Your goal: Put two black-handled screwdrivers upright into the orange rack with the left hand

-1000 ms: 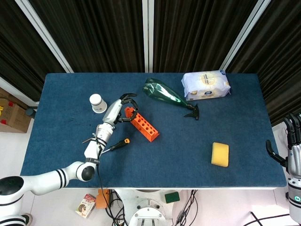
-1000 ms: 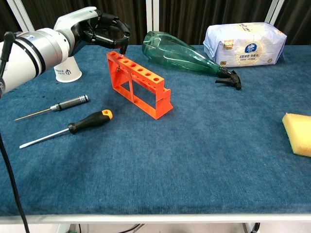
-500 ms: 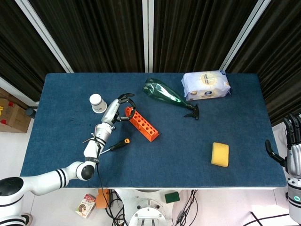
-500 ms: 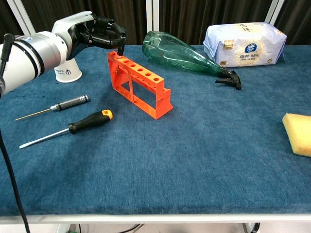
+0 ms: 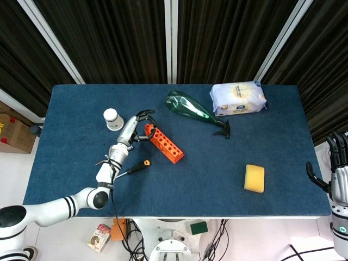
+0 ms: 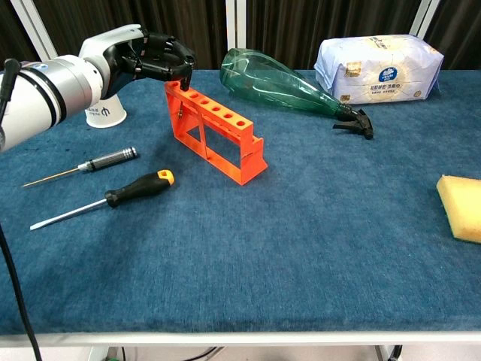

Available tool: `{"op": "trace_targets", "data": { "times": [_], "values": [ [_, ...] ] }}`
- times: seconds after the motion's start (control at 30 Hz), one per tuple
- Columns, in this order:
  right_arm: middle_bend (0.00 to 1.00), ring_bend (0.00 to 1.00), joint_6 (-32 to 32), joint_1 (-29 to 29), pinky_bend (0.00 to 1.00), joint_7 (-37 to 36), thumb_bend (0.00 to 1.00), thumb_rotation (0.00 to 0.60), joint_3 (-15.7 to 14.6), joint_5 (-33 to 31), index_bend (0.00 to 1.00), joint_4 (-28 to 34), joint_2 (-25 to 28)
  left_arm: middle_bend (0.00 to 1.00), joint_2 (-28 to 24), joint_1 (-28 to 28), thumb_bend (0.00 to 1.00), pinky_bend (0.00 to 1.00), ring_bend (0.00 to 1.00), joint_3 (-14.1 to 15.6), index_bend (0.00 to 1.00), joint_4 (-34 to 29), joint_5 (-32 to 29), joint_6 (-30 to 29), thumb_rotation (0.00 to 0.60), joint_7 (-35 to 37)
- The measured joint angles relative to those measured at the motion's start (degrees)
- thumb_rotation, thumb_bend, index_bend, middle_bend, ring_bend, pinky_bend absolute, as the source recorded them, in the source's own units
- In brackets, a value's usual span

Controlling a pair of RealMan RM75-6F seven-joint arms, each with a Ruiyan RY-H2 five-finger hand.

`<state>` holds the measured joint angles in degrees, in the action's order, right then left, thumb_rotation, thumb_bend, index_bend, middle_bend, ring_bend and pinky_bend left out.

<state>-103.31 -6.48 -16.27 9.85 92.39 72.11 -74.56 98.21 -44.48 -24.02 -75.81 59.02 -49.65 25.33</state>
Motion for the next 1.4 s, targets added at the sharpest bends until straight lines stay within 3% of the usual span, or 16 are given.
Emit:
{"op": "trace_targets", "data": {
  "times": [0.17, 0.33, 0.43, 0.7, 0.87, 1.13, 1.4],
  "values": [
    [0.00, 0.00, 0.15, -0.11, 0.00, 0.37, 0.38, 0.600, -0.10, 0.20, 0.00, 0.35, 0.08, 0.13, 0.20, 0.16, 0.39, 0.16, 0.06, 0.35, 0.45, 0.37, 0.97, 0.24, 0.600, 0.99],
    [0.00, 0.00, 0.23, -0.16, 0.00, 0.53, 0.38, 0.600, -0.07, 0.14, 0.00, 0.50, 0.11, 0.11, 0.09, 0.34, 0.38, 0.16, 0.06, 0.68, 0.23, 0.69, 2.46, 0.45, 0.600, 2.39],
    [0.00, 0.00, 0.31, -0.16, 0.00, 0.50, 0.39, 0.600, -0.09, 0.11, 0.00, 0.53, 0.15, 0.11, 0.01, 0.47, 0.38, 0.16, 0.06, 0.77, 0.19, 0.90, 3.22, 0.42, 0.600, 3.24],
    [0.00, 0.00, -0.29, -0.02, 0.00, 0.58, 0.39, 0.600, 0.06, 0.19, 0.00, 0.60, 0.24, 0.11, -0.73, 1.12, 0.38, 0.16, 0.05, 0.80, 0.16, -0.20, 4.93, -1.23, 0.600, 4.05],
    [0.00, 0.00, -1.08, 0.20, 0.00, 0.48, 0.39, 0.600, 0.54, 0.02, 0.00, 0.94, 0.69, 0.11, -3.29, 2.54, 0.37, 0.16, 0.05, 0.86, 0.16, -2.77, 8.07, -5.22, 0.600, 3.63],
    [0.00, 0.00, -3.19, 0.86, 0.00, 0.56, 0.39, 0.600, 1.58, -0.04, 0.00, 2.12, 2.35, 0.11, -13.78, 8.69, 0.34, 0.16, 0.05, 3.99, 0.26, -8.58, 12.58, -12.71, 0.600, -3.81],
    [0.00, 0.00, -2.92, 0.72, 0.00, 1.30, 0.39, 0.600, 2.20, -0.56, 0.00, 2.93, 2.79, 0.12, -22.39, 12.64, 0.26, 0.16, 0.05, 8.76, 0.27, -14.23, 9.38, -11.63, 0.569, -15.49]
  ]
}}
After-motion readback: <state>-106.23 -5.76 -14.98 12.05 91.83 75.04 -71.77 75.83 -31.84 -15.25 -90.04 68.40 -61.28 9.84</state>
